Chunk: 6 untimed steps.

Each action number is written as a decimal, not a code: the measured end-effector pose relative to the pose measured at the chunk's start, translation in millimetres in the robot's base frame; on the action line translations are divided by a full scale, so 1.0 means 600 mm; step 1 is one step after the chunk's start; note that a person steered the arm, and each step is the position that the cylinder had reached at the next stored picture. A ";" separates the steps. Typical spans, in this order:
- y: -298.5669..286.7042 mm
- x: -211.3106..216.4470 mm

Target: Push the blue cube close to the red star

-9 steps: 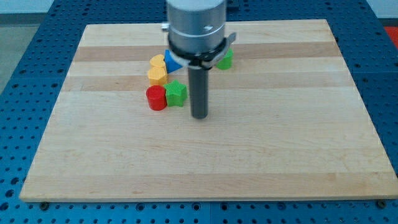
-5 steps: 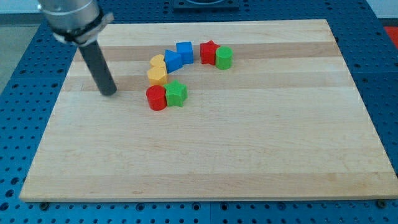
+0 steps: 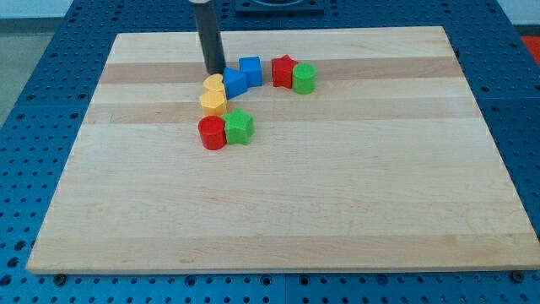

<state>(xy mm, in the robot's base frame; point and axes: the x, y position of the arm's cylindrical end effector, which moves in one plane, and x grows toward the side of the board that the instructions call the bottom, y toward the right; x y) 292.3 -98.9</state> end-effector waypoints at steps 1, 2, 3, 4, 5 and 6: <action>0.026 0.002; 0.033 0.002; 0.045 0.002; 0.055 0.002; 0.055 -0.002; 0.055 -0.002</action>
<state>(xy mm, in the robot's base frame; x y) 291.3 -65.9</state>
